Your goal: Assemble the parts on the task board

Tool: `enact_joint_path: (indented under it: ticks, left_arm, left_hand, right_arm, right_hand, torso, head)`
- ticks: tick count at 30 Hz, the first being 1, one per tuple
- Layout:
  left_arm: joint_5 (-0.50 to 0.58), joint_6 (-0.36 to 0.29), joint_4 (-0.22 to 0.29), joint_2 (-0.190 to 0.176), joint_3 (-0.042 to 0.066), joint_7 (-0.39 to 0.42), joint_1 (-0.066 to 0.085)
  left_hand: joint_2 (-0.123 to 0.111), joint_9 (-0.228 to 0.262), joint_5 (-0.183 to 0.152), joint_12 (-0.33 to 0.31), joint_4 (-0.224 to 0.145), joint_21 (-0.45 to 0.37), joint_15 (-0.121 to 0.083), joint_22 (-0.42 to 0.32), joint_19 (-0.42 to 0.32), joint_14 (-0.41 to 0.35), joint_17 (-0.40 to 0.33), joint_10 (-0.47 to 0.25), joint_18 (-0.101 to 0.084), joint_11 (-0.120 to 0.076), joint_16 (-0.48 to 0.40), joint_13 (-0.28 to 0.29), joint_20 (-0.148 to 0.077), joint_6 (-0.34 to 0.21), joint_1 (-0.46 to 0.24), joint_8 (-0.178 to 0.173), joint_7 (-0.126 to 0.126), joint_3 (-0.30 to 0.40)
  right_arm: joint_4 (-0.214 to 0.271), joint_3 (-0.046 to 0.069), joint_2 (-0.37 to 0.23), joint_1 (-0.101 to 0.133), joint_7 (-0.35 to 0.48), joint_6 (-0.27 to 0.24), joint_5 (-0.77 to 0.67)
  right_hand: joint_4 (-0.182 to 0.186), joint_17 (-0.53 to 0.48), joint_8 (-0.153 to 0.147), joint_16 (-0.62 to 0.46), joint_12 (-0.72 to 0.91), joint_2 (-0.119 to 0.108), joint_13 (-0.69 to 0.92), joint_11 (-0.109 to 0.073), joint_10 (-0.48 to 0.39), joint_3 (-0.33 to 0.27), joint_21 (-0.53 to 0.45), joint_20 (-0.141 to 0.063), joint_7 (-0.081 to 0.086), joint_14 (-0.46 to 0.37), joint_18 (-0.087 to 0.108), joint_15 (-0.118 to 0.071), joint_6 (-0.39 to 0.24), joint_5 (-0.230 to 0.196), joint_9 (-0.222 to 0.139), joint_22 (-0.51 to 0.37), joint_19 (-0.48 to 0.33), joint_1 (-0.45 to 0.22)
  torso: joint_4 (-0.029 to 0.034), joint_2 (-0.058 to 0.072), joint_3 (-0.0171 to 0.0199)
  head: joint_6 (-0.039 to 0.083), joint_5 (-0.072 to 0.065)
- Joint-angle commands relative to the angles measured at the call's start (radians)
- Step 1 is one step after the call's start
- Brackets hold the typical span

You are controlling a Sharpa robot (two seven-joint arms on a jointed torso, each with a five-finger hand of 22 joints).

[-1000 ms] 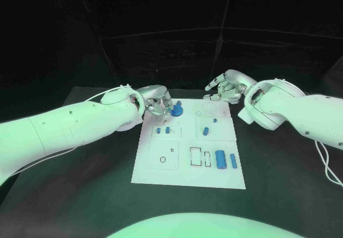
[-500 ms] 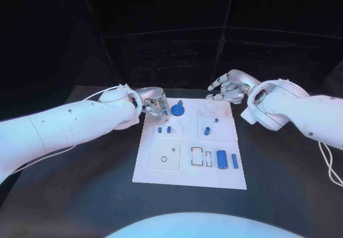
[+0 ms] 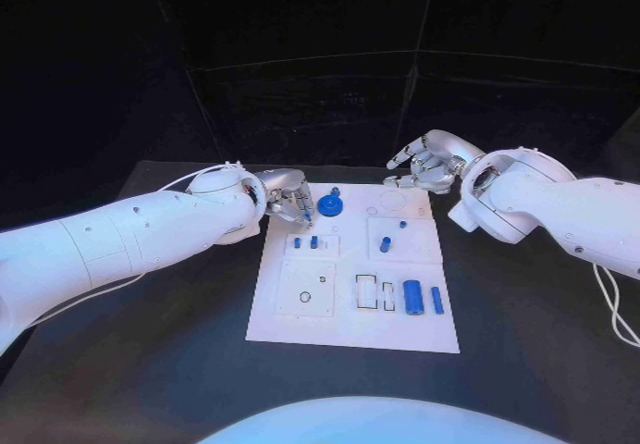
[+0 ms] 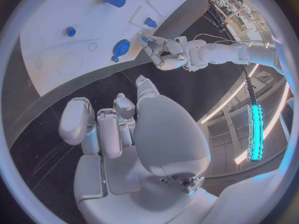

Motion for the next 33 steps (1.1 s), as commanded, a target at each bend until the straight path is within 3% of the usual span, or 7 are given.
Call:
enact_joint_path:
  ticks: [1, 33]
  left_arm:
    - [0.005, 0.02, -0.003, 0.004, 0.0, -0.003, -0.001]
    - [-0.005, 0.021, 0.0, 0.017, -0.003, 0.008, -0.008]
  left_hand:
    - [0.0, -0.001, 0.001, -0.005, 0.002, 0.0, -0.001, 0.0, -0.003, 0.026, -0.001, 0.01, -0.014, 0.0, 0.002, -0.001, -0.001, 0.002, -0.008, -0.004, -0.001, -0.006]
    - [0.0, -0.001, 0.001, -0.002, -0.001, 0.005, -0.004, 0.006, -0.002, 0.024, -0.003, 0.021, -0.015, -0.004, 0.002, 0.003, -0.002, 0.01, -0.006, -0.002, -0.005, -0.007]
  right_arm:
    - [0.002, 0.001, 0.001, 0.002, 0.008, 0.004, -0.002]
    - [0.001, 0.001, 0.002, 0.002, 0.009, 0.003, -0.002]
  right_hand:
    - [-0.001, 0.04, 0.003, -0.007, 0.007, 0.01, 0.001, 0.001, 0.0, -0.006, -0.004, -0.001, -0.004, 0.056, 0.007, -0.007, -0.004, 0.005, -0.001, 0.0, -0.002, 0.004]
    - [-0.001, 0.04, 0.004, -0.007, 0.007, 0.011, 0.001, 0.001, 0.0, -0.006, -0.004, -0.001, -0.004, 0.056, 0.007, -0.007, -0.004, 0.006, -0.001, 0.0, -0.002, 0.006]
  torso:
    - [-0.0007, 0.001, -0.0006]
    - [0.0005, 0.0, -0.0001]
  head:
    - [-0.001, 0.001]
    - [-0.005, -0.003]
